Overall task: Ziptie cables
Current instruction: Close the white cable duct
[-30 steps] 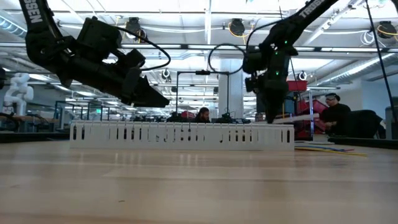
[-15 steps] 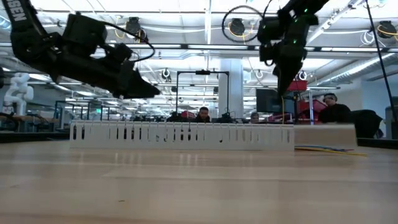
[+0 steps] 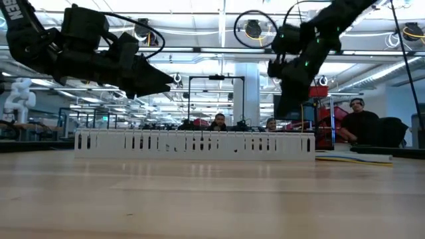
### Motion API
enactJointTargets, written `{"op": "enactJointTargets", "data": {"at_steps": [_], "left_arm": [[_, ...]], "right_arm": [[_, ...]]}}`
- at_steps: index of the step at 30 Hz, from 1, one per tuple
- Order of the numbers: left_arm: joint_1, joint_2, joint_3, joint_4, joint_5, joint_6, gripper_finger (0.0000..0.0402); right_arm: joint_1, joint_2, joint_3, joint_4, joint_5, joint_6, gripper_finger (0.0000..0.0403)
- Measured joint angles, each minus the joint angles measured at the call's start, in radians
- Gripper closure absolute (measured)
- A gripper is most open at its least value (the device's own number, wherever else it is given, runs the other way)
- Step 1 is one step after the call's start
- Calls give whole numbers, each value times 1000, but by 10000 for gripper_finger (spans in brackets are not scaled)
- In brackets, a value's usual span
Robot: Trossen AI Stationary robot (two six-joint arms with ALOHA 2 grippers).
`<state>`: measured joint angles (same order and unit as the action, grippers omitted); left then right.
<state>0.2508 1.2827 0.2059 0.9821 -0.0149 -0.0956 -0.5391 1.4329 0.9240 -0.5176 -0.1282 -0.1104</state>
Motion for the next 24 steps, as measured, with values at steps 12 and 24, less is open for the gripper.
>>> {"op": "enactJointTargets", "data": {"at_steps": [12,24], "left_arm": [[-12,34,7,-2,-6,24,142],[-12,65,7,-1,-20,33,142]], "right_arm": [[158,227,-28,197,111,233,79],[186,440,183,-46,298,271,67]]}}
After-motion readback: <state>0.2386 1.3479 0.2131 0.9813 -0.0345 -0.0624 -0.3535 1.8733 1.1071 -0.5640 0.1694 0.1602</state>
